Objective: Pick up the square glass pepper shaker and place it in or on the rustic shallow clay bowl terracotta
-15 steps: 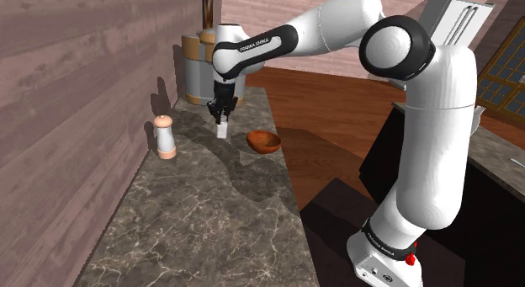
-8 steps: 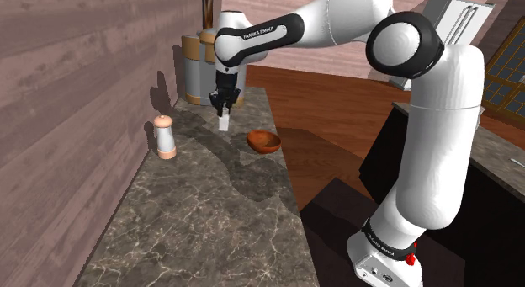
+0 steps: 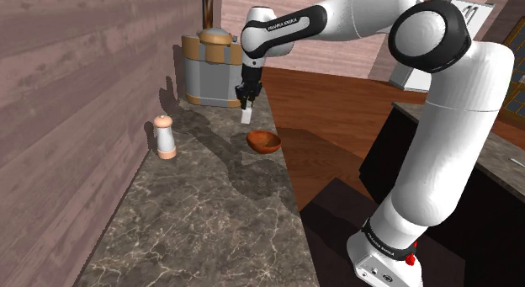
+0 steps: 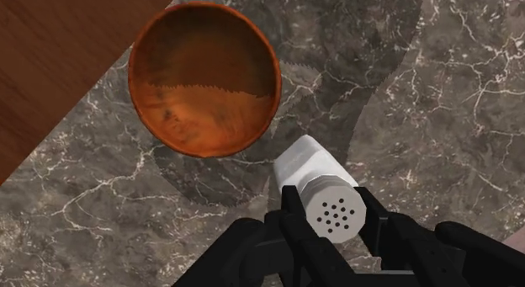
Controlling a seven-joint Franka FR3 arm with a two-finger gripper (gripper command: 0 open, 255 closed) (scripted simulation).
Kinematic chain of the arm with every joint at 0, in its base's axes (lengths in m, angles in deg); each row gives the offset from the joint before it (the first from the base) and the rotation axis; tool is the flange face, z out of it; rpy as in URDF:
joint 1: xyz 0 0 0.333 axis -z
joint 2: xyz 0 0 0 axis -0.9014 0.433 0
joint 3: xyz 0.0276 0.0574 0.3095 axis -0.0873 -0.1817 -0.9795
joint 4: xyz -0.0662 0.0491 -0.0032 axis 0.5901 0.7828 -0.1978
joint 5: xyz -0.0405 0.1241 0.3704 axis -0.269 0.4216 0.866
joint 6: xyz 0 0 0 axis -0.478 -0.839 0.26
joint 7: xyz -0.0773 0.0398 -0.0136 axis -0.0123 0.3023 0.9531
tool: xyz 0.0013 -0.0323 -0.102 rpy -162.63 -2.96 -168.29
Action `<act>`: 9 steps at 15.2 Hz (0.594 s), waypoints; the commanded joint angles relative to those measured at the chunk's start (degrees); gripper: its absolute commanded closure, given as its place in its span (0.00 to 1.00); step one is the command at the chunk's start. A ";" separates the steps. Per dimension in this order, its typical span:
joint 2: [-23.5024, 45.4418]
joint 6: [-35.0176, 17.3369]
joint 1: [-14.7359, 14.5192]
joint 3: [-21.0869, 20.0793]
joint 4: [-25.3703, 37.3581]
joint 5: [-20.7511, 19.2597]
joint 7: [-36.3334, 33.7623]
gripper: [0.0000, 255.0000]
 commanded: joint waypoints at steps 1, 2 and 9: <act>-2.42 -0.30 1.52 0.78 -2.77 0.46 2.49 1.00; -3.23 -0.20 2.27 1.23 -3.51 0.64 3.75 1.00; -6.01 -0.85 5.71 3.61 -7.07 1.30 9.82 1.00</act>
